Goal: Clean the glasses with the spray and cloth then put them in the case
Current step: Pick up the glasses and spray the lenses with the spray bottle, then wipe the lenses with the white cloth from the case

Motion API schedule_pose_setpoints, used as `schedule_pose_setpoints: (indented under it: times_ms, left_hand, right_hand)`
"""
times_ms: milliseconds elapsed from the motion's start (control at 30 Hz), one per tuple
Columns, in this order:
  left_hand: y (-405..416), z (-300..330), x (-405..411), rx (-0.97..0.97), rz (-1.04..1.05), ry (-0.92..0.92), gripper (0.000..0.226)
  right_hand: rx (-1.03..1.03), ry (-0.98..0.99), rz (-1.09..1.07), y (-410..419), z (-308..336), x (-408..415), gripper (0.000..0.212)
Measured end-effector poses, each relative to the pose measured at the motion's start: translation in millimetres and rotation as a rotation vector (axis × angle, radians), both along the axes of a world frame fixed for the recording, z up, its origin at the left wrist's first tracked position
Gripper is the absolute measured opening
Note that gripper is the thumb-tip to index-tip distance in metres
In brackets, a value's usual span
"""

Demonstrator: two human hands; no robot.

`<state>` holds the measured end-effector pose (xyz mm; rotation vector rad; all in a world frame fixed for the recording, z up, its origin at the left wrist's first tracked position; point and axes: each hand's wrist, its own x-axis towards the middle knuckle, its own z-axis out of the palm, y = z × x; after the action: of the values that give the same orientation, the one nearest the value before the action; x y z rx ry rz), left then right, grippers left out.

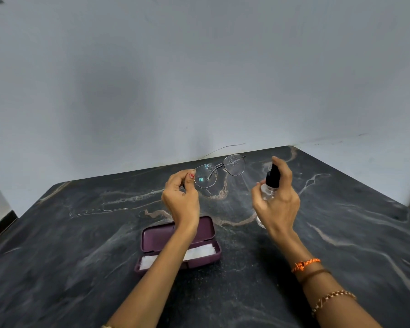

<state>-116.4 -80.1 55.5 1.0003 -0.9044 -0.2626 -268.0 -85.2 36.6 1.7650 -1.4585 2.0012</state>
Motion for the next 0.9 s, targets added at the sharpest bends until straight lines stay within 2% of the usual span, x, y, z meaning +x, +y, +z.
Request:
schedule_pose_setpoints:
  times_ms: [100, 267, 400, 567, 733, 833, 900]
  left_hand:
    - [1, 1, 1, 0.012, -0.011, 0.034, 0.024]
    - [3, 3, 5, 0.036, -0.056, 0.108, 0.013]
    - [7, 5, 10, 0.024, -0.098, 0.062, 0.013]
    - [13, 4, 12, 0.000, -0.092, 0.087, 0.020]
    - [25, 3, 16, -0.026, -0.078, 0.063, 0.017]
    - [31, 4, 22, -0.043, -0.042, 0.045, 0.017]
    - [35, 5, 30, -0.054, -0.019, 0.039, 0.014]
  right_hand:
    - [0.047, -0.058, 0.001, -3, -7, -4, 0.071]
    - [0.112, -0.007, -0.004, -7, -19, -9, 0.075]
    - [0.128, 0.001, 0.023, -8, -23, -9, 0.074]
    - [0.081, 0.019, 0.025, -6, -22, -8, 0.077]
    - [0.079, 0.015, 0.032, -2, -20, -9, 0.084]
    - [-0.009, 0.015, -0.032, 3, -15, -7, 0.085]
    - [-0.107, 0.043, 0.001, 6, -10, -4, 0.079]
